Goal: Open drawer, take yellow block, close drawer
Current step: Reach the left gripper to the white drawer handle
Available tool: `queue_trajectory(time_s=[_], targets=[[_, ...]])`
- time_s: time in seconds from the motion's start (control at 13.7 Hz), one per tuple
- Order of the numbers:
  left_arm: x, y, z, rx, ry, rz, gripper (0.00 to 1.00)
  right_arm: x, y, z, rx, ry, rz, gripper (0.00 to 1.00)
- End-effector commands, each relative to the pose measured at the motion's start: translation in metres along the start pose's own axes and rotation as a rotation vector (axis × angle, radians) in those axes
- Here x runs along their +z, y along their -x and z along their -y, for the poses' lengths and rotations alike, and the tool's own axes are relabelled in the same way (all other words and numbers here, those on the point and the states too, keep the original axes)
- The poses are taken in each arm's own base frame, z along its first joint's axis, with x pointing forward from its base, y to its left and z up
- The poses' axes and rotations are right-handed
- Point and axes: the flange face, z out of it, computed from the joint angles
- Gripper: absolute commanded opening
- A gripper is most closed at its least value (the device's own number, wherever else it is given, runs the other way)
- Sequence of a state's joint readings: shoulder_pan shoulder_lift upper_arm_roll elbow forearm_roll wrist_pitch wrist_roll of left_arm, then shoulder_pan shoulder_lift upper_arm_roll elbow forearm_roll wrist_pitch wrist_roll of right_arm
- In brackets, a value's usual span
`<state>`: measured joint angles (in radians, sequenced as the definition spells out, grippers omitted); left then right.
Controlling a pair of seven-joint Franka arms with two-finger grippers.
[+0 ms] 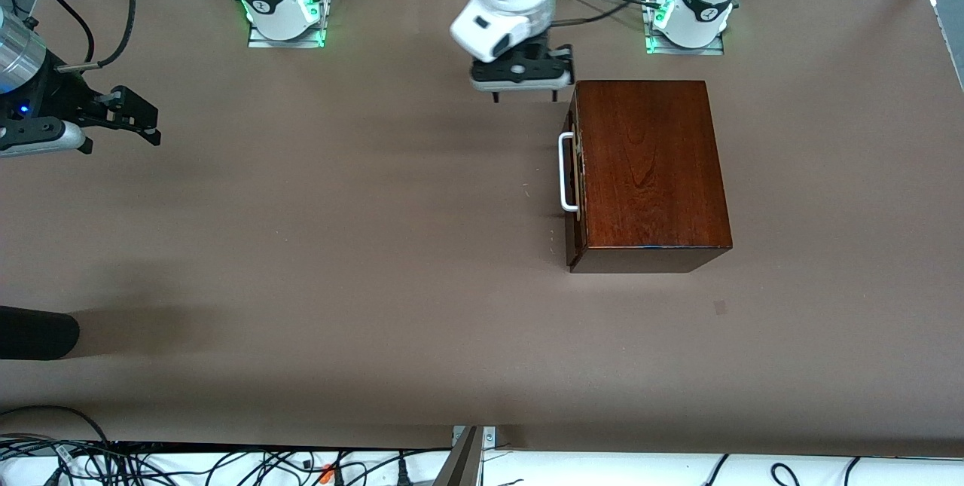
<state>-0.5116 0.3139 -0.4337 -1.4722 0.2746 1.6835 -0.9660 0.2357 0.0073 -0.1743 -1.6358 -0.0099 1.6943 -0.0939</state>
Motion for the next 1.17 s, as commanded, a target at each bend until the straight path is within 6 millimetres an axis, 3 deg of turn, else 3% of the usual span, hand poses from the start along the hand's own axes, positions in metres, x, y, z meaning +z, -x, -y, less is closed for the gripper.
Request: queue_trajectory(time_s=[0.0, 0.22, 0.37, 0.58, 1.1], targets=[[0.022, 0.000, -0.015, -0.038, -0.042, -0.003, 1.00, -0.005, -0.002, -0.001, 0.007, 0.014, -0.004, 1.00], [0.044, -0.006, -0.020, -0.030, -0.051, 0.021, 1.00, -0.005, -0.002, -0.001, 0.007, 0.014, -0.004, 1.00], [0.068, -0.013, -0.019, -0.029, -0.073, 0.051, 1.00, -0.005, -0.001, -0.002, 0.008, 0.014, -0.003, 1.00], [0.093, -0.031, -0.005, -0.048, -0.072, 0.063, 1.00, -0.001, 0.001, -0.008, 0.019, 0.013, 0.014, 1.00], [0.165, -0.034, 0.019, -0.027, -0.094, 0.071, 1.00, 0.001, 0.002, -0.012, 0.027, 0.011, 0.025, 1.00]])
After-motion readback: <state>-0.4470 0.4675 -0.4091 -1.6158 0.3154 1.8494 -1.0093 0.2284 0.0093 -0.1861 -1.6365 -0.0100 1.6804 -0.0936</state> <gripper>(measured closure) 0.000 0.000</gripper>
